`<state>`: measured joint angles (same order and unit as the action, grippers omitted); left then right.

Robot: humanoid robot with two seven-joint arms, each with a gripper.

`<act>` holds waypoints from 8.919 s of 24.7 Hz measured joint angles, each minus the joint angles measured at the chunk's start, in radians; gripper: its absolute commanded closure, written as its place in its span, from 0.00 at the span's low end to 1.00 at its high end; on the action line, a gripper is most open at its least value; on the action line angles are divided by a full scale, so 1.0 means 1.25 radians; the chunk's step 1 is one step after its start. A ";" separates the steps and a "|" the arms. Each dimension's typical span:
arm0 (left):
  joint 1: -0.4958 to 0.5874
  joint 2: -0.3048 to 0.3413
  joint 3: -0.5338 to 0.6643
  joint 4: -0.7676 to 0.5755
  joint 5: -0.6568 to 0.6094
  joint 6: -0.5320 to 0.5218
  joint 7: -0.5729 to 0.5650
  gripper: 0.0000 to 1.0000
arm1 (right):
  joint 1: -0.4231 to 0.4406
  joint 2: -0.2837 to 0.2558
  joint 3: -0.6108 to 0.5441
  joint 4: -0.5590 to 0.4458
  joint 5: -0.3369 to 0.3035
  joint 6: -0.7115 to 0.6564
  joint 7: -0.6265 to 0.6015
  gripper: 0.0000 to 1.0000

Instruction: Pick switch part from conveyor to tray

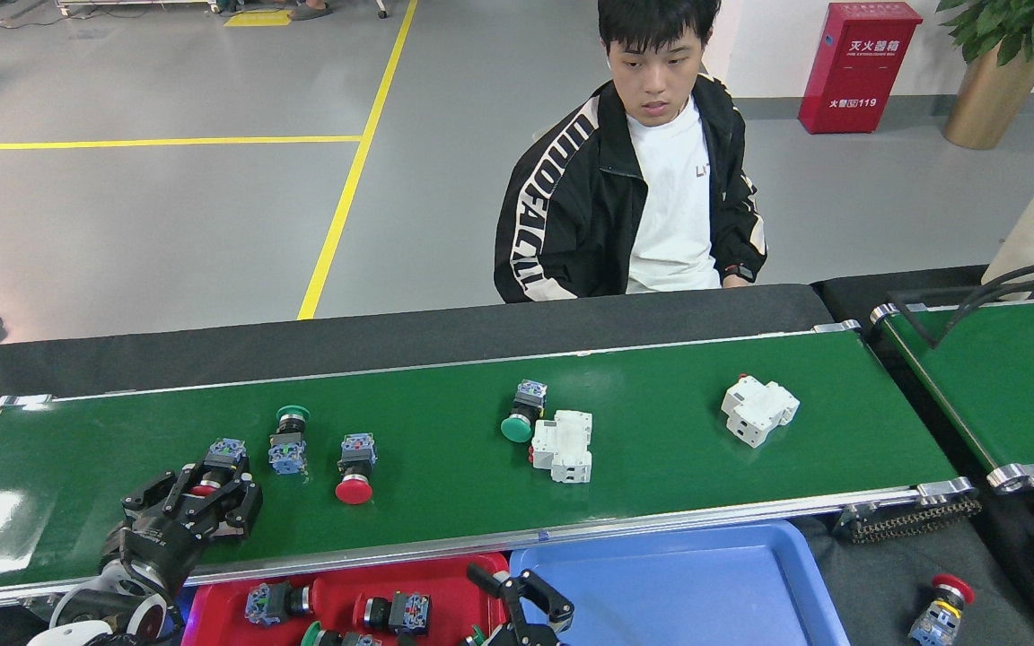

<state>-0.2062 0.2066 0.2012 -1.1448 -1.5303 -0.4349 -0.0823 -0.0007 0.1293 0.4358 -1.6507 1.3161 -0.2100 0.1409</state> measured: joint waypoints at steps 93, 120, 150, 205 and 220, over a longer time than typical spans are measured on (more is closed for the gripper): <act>-0.146 0.294 -0.088 0.396 0.321 -0.068 0.135 0.94 | 0.173 -0.313 -0.417 0.090 -0.114 -0.414 -0.189 0.00; 0.370 0.027 -0.214 -0.494 -0.028 -0.278 0.127 0.00 | 0.206 -0.163 -0.367 -0.033 -0.033 0.170 -0.234 0.00; 0.219 -0.010 0.269 -0.208 0.066 0.007 0.040 0.01 | 0.205 -0.163 -0.366 -0.041 -0.033 0.166 -0.238 0.00; 0.248 -0.151 -0.464 -0.440 -0.209 -0.278 0.003 0.01 | 0.164 -0.163 -0.361 -0.024 -0.034 0.162 -0.239 0.00; 0.307 -0.134 0.134 -0.481 0.069 -0.278 0.008 0.01 | 0.164 -0.170 -0.362 -0.056 -0.031 0.208 -0.185 0.00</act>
<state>0.1779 0.0397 0.3684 -1.7461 -1.4437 -0.7826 -0.0721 0.2038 -0.0829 -0.0167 -1.7210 1.2779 0.0502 -0.0899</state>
